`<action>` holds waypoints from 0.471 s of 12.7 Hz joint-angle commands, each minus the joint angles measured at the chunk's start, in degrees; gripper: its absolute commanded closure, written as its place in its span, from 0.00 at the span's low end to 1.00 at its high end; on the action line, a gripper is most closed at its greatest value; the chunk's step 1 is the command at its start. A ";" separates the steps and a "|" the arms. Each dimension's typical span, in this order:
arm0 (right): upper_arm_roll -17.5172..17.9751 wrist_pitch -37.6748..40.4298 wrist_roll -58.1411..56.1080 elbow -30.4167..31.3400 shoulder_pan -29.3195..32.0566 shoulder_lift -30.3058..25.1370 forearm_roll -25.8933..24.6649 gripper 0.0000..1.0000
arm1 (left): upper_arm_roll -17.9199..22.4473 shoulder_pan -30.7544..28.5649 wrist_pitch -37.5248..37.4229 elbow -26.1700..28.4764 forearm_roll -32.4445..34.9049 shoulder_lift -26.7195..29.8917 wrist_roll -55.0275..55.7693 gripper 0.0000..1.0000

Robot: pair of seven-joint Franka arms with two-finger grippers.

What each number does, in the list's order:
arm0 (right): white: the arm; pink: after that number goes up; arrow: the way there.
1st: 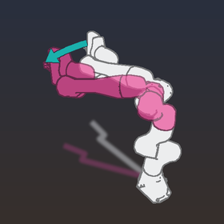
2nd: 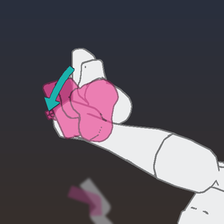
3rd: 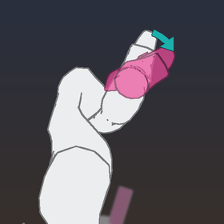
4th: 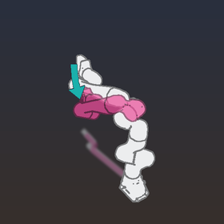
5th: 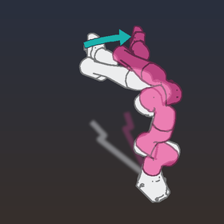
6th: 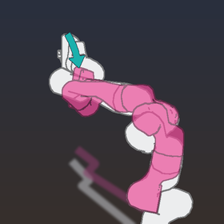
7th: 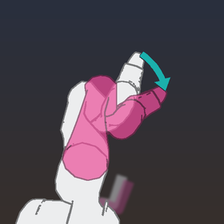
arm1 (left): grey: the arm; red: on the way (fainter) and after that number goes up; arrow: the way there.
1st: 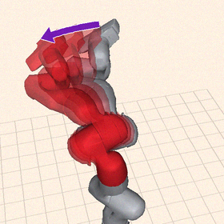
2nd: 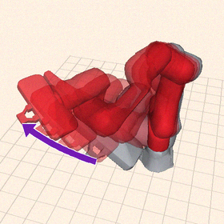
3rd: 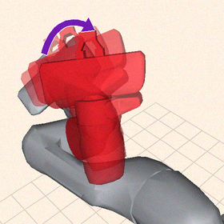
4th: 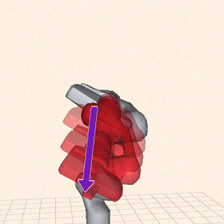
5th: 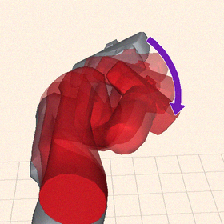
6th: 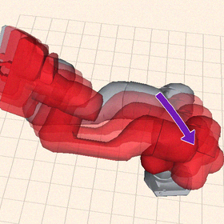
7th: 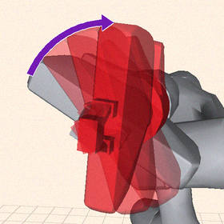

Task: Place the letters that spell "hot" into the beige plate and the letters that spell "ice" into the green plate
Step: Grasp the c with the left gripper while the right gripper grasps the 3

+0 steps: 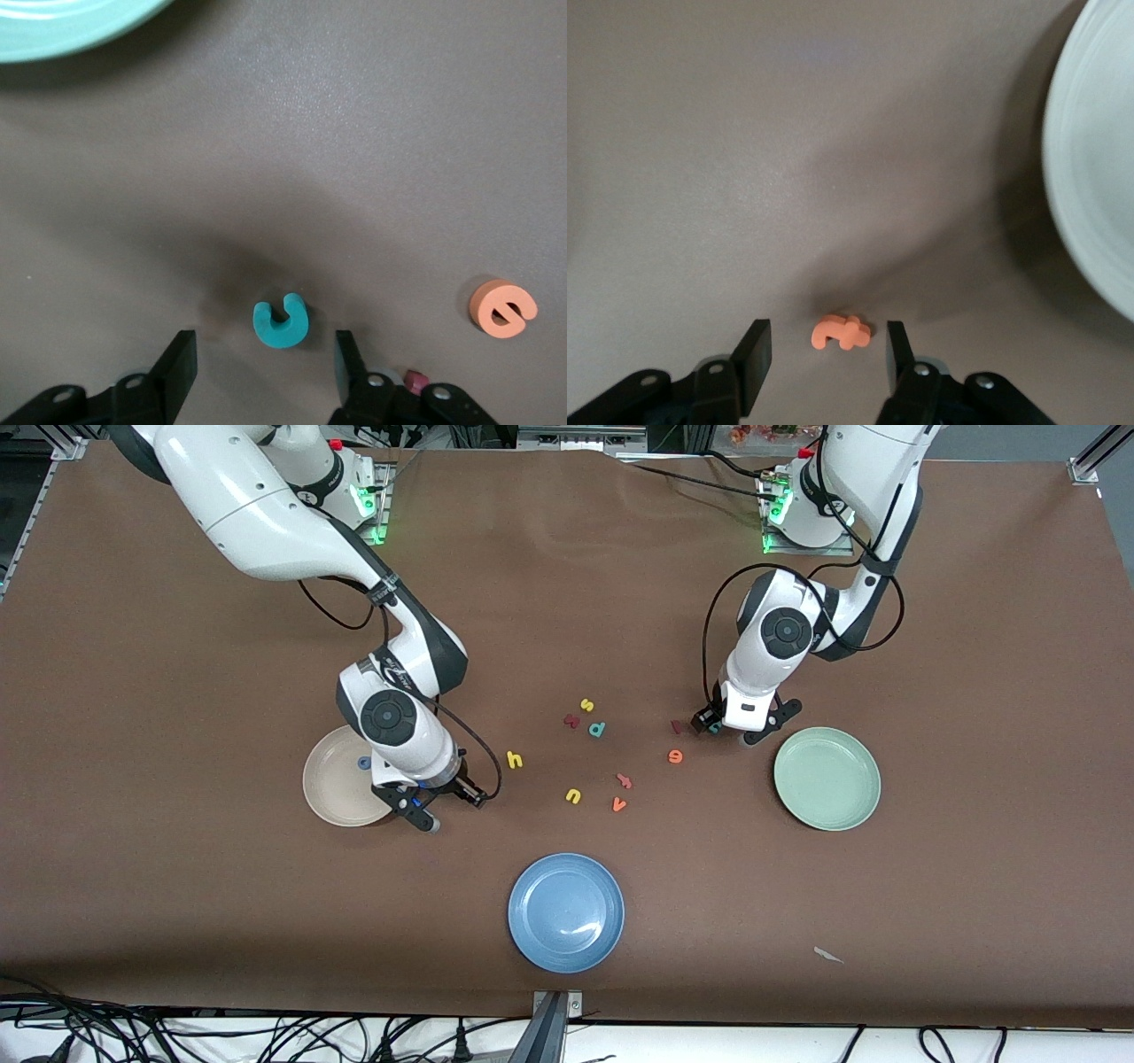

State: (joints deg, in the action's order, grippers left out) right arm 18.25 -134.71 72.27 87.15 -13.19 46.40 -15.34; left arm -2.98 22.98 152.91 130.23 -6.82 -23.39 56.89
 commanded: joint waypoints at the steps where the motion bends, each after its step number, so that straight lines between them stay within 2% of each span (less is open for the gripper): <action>1: -1.29 0.23 2.17 -2.77 -2.01 2.46 -1.45 0.39 | 0.52 0.57 0.55 -0.68 -0.74 -0.96 0.06 0.34; 3: -1.29 0.15 2.70 -2.77 -2.01 2.73 -1.54 0.39 | 0.52 0.57 2.04 -0.68 -0.74 -1.40 -0.03 0.34; 6: -1.55 -0.20 2.70 -2.77 -2.01 3.34 -2.06 0.39 | 0.61 0.57 2.04 -0.77 -0.65 -1.84 -0.11 0.47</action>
State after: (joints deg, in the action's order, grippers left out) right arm 17.16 -134.72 73.62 86.20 -14.62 48.45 -15.88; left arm -2.88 22.98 154.26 130.18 -6.82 -24.40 56.91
